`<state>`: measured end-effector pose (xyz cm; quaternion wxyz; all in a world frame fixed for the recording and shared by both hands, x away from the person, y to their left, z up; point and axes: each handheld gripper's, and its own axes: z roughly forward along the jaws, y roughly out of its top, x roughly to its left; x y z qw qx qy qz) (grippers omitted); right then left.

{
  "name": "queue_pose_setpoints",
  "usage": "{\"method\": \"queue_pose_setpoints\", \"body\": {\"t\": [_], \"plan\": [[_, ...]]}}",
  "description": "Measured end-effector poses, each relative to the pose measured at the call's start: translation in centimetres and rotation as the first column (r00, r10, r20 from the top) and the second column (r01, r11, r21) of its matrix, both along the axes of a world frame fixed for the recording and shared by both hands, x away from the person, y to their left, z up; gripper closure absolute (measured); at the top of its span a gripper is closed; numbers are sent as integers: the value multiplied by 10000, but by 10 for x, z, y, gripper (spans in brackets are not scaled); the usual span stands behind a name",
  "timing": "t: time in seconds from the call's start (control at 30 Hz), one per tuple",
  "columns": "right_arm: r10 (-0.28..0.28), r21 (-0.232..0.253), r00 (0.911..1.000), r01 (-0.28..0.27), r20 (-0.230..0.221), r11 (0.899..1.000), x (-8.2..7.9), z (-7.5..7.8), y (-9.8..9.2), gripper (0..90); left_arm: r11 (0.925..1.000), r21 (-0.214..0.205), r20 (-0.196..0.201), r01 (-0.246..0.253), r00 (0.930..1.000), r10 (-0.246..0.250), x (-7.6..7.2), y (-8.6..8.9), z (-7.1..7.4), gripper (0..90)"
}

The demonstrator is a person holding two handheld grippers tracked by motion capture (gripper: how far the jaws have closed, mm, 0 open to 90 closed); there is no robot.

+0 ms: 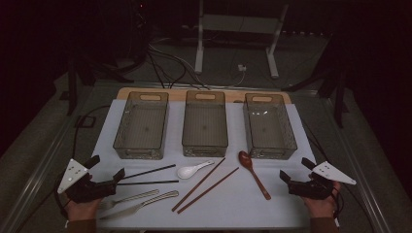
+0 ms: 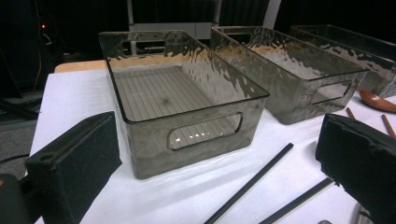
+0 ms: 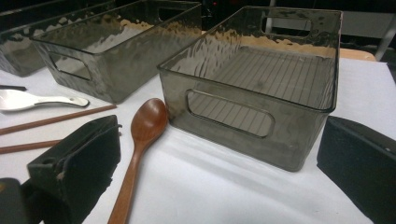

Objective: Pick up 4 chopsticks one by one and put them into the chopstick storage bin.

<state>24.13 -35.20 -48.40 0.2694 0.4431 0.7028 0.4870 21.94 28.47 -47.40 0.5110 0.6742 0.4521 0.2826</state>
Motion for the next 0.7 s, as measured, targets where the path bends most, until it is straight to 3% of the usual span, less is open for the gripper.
{"method": "queue_pose_setpoints", "body": {"t": [0.23, 0.7], "plan": [[5, -51, 10000, -5, 93, 10000, -2, 0, 1, 0, 9995, 325, -69, -24, 10000, 27, -1, -4, 6, 8], [140, -140, 9997, -137, 205, 9998, -3, 0, 5, 0, 9913, 1140, -574, 656, 9966, -593, 6, -12, 26, 8]]}}
